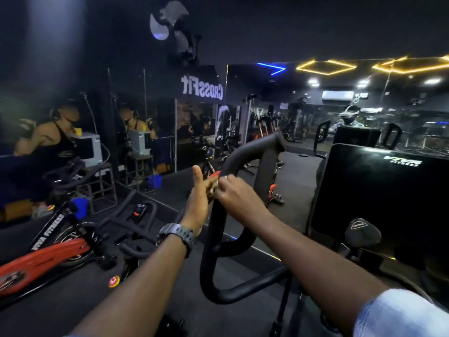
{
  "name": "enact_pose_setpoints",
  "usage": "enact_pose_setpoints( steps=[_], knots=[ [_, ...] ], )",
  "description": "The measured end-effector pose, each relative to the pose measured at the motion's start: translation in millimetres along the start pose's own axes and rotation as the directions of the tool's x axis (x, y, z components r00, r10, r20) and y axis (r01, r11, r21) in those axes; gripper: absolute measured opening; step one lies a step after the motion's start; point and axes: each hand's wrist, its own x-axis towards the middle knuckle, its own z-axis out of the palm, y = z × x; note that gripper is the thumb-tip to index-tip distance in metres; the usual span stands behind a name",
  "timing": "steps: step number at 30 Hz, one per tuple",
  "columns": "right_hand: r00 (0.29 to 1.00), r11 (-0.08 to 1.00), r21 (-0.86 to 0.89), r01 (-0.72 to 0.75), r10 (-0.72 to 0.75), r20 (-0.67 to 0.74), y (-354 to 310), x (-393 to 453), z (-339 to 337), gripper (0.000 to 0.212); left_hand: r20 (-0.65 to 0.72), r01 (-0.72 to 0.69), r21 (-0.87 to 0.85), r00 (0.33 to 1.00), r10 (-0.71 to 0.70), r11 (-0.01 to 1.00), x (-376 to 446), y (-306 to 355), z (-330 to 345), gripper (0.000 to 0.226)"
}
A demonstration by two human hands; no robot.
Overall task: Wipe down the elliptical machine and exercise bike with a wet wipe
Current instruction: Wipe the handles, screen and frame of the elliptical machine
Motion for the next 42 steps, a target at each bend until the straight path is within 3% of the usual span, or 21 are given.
enact_pose_setpoints(
  steps=[4,6,8,11,13,16,20,24,26,29,32,35,38,42],
  knots=[
    [0.993,0.996,0.028,0.081,-0.083,0.084,1,-3,10,0.029,-0.029,0.13,-0.006,0.991,-0.13,0.992,-18,-38,-18,0.105],
    [0.999,0.998,0.051,-0.037,0.035,0.042,6,-1,6,0.03,-0.037,0.172,-0.054,0.984,-0.175,0.984,-27,-45,-19,0.095],
    [0.991,0.992,0.051,-0.112,0.107,0.086,-6,-11,17,0.023,-0.055,0.196,-0.084,0.978,-0.201,0.977,-33,-54,-22,0.091],
    [0.937,0.982,0.19,-0.011,-0.056,0.344,-53,-49,42,0.026,-0.101,0.239,-0.075,0.964,-0.246,0.968,-42,-72,-29,0.1],
    [0.908,0.973,0.218,0.079,-0.16,0.388,-70,-64,59,0.028,-0.119,0.267,-0.078,0.954,-0.275,0.961,-43,-83,-31,0.105],
    [0.948,0.978,0.181,0.104,-0.153,0.28,-52,-48,55,0.046,-0.125,0.242,-0.085,0.96,-0.251,0.967,-35,-81,-25,0.101],
    [0.995,0.999,0.034,-0.038,0.035,0.094,7,-3,-2,0.014,-0.117,0.123,-0.111,0.984,-0.136,0.986,-4,-46,-4,0.089],
    [0.98,0.981,0.003,-0.192,0.192,-0.061,57,30,-58,0.014,0.004,-0.039,-0.061,0.999,0.04,0.997,30,10,20,0.102],
    [0.946,0.95,-0.007,-0.312,0.31,-0.095,76,35,-79,0.013,0.047,-0.074,0.001,0.996,0.073,0.997,48,30,29,0.116],
    [0.86,0.874,0.016,-0.485,0.48,-0.173,101,23,-89,0.015,0.117,-0.137,0.131,0.986,0.122,0.982,70,51,44,0.113],
    [0.781,0.811,0.106,-0.576,0.584,-0.223,111,15,-84,0.016,0.167,-0.214,0.15,0.968,0.189,0.965,67,67,60,0.113],
    [0.703,0.721,0.241,-0.65,0.691,-0.17,121,7,-88,0.025,0.173,-0.237,0.171,0.963,0.208,0.956,62,71,67,0.117],
    [0.639,0.601,0.396,-0.694,0.768,-0.044,133,-9,-89,0.019,0.205,-0.261,0.17,0.953,0.225,0.95,63,69,62,0.121],
    [0.541,0.361,0.696,-0.621,0.84,0.047,128,-13,-83,0.013,0.231,-0.273,0.168,0.945,0.231,0.947,61,69,62,0.127]
  ],
)
